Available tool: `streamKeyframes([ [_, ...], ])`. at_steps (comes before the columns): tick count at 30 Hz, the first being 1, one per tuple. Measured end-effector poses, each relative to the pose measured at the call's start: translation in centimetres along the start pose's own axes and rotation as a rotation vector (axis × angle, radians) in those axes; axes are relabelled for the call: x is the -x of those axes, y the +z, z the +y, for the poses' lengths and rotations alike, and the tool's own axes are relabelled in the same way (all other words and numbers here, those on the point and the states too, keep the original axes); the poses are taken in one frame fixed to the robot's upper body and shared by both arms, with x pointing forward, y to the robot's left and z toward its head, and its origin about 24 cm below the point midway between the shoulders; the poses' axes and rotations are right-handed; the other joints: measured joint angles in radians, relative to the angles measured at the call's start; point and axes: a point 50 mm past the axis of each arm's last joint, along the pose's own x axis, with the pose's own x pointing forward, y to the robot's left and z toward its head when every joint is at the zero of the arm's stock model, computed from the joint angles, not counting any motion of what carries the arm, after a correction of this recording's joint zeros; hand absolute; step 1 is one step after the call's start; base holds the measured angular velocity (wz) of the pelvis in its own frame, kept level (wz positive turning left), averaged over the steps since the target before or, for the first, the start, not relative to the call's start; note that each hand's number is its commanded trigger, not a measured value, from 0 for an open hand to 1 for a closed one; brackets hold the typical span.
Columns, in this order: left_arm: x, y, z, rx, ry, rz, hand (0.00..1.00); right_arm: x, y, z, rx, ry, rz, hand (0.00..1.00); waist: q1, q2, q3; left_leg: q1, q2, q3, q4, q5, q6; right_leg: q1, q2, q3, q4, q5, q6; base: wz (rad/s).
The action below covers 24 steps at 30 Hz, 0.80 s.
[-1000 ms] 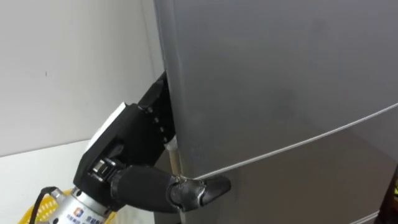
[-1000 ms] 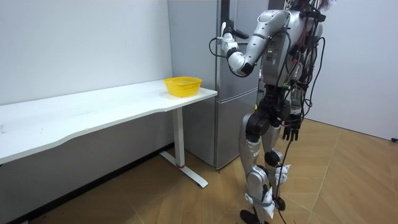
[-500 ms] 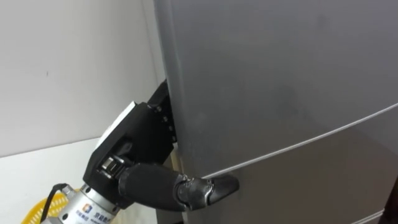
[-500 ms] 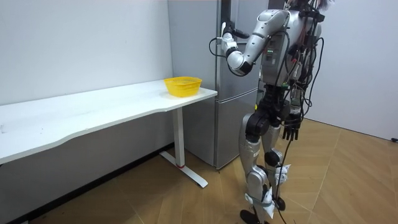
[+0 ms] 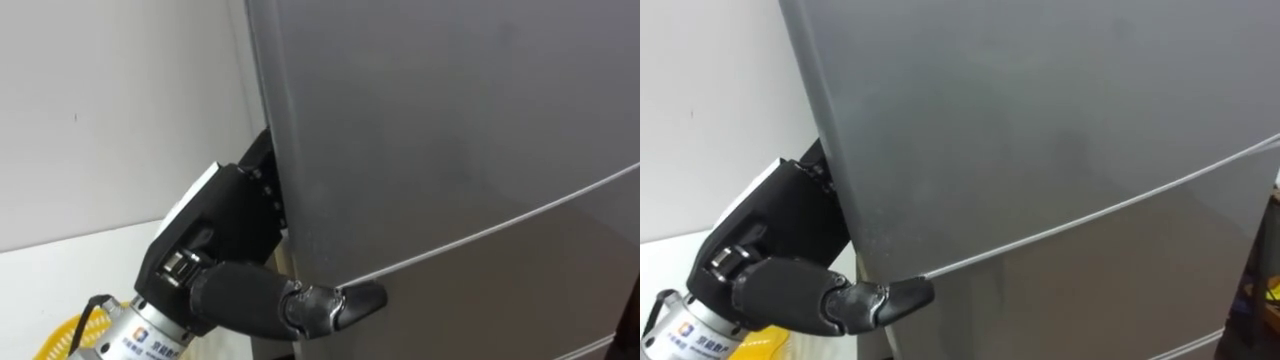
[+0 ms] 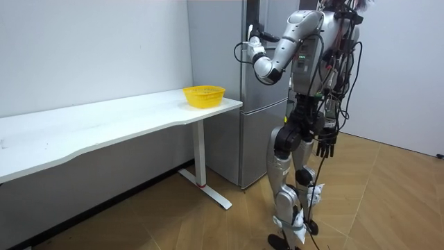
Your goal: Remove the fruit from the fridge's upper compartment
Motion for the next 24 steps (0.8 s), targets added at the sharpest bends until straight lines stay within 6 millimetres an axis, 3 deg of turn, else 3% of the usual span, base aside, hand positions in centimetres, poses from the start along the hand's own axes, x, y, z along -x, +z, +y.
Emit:
streamKeyframes([
  [7, 0.0, 0.0, -0.2, 0.041, -0.024, -0.011, 0.00, 0.0, 0.0, 0.0, 0.003, 0.008, 0.000, 0.00, -0.002, -0.003, -0.0030, -0.007, 0.001, 0.002, 0.000, 0.000, 0.000, -0.006, 0.000, 0.000, 0.001, 0.003, 0.000, 0.00],
  [14, -0.1, -0.2, -0.7, 0.069, -0.084, -0.011, 0.00, 0.0, 0.1, 0.0, 0.007, 0.001, -0.002, 0.00, -0.010, -0.020, -0.0031, -0.004, 0.001, 0.001, 0.000, 0.000, 0.000, 0.004, 0.000, 0.000, -0.001, 0.008, 0.001, 0.00],
  [24, -1.3, -0.8, -3.3, 0.125, -0.291, -0.004, 0.00, 0.0, -0.1, 0.0, 0.035, 0.012, 0.021, 0.00, -0.036, -0.019, -0.0024, -0.006, 0.002, 0.018, 0.004, 0.000, 0.000, -0.007, 0.003, 0.025, 0.001, 0.010, 0.002, -0.06],
])
